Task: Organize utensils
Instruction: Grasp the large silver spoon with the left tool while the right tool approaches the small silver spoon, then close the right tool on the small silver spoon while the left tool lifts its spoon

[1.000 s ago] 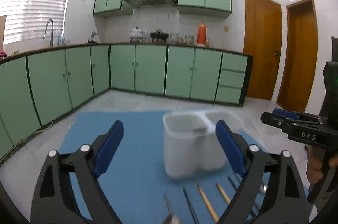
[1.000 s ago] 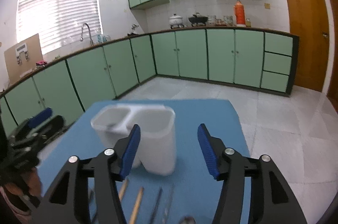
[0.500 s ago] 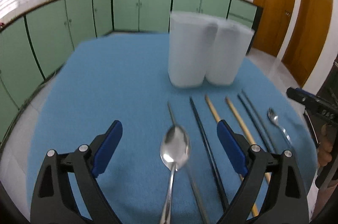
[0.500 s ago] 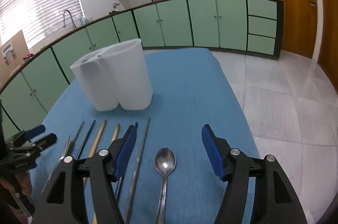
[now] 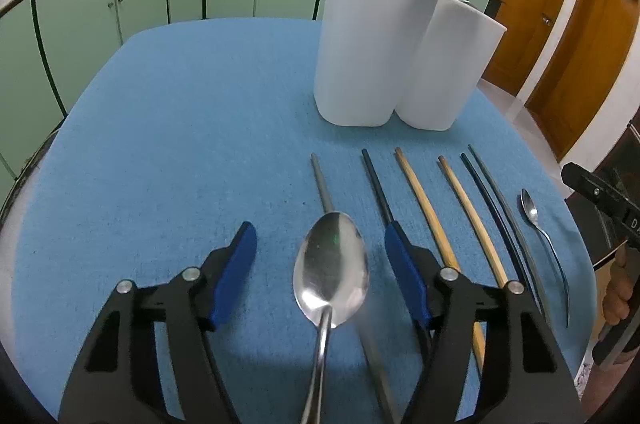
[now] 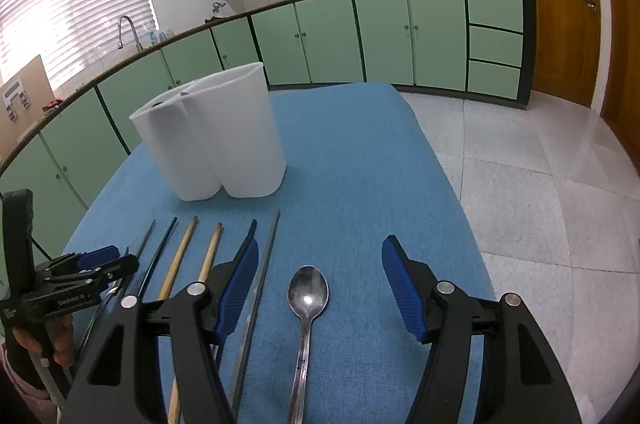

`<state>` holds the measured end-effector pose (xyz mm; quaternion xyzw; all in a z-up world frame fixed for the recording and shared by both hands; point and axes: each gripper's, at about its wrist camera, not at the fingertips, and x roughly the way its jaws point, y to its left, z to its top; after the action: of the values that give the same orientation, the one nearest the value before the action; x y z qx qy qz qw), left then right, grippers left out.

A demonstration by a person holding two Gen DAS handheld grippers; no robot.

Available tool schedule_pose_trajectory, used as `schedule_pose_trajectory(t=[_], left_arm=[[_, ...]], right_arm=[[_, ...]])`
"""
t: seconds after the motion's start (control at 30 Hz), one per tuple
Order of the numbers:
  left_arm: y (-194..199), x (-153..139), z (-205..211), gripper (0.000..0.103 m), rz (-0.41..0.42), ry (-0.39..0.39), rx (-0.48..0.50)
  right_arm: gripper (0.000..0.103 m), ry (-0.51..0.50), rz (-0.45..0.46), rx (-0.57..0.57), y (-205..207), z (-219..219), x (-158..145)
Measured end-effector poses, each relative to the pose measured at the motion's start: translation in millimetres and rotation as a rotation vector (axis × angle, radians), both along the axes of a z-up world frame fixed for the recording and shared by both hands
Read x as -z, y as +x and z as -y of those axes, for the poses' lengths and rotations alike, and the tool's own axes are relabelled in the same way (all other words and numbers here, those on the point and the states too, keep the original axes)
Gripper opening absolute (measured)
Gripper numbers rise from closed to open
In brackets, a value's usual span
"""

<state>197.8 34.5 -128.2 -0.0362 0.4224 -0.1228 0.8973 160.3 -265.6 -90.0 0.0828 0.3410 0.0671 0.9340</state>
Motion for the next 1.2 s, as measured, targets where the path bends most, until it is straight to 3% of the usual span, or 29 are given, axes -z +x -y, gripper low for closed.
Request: schedule_pose_trajectory(t=[0.2, 0.43, 0.67, 0.83, 1.2], left_arm=[[2, -1, 5, 0.033, -0.004, 0.005, 0.009], [-3, -5, 8, 0.032, 0.022, 0.014, 0.009], [-12, -21, -3, 0.032, 0.079, 0.021, -0.064], [-10, -26, -12, 0.032, 0.087, 0.023, -0.113], [-4, -24, -15, 0.032, 0.084, 0.006, -0.112]], right_arm=[[0.063, 0.002, -0.009, 0.002, 2, -1, 1], [0.063, -0.007, -0.016, -0.009, 2, -4, 2], [0.062, -0.062, -0.063, -0.048, 4, -15, 11], [0.053, -0.078, -0.102, -0.074, 12, -18, 20], [0.037, -0.158, -0.164, -0.081, 23, -30, 37]])
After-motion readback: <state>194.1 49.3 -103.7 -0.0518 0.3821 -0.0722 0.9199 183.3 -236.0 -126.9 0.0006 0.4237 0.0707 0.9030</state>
